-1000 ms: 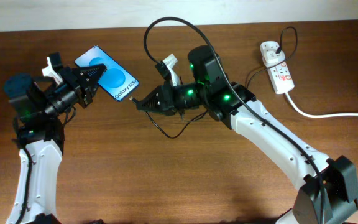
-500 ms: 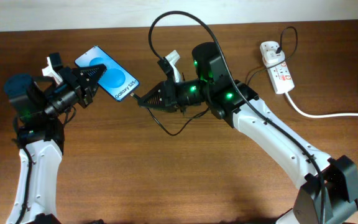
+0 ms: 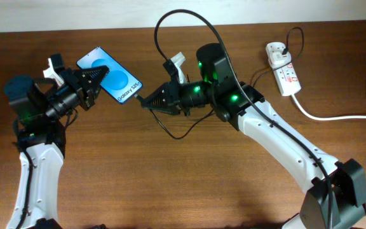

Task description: Plug charger to phone and switch on socket

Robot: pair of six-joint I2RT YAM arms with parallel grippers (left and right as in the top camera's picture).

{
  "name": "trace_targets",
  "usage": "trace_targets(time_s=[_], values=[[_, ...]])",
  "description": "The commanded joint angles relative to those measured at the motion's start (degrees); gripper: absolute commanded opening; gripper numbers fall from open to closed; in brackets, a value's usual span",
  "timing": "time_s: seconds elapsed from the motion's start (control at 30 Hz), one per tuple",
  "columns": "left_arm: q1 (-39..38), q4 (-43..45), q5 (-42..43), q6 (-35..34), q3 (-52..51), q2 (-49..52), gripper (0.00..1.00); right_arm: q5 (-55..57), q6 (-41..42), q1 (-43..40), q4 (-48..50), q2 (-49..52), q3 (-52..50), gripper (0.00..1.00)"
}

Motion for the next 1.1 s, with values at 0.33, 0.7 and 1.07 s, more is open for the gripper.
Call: trace_targets(time_s=[0.33,0.7,1.07], values=[[0.04,0.55,1.05,-0.37,0.81,-0.46,0.00,2.01,0.33,1.05,2.32,0.44,0.04,0.04],[0.04,0.57,0.81,-0.35,0.81,-0.46,0.00,1.73,-3.21,0.98,-2.75,0.42,0.04,0.05],[0.04,0.57,0.83,-0.33,0.81,-0.46,0.00,-4.04,-4.92,0.98,0.94,0.42,0.04,0.04]])
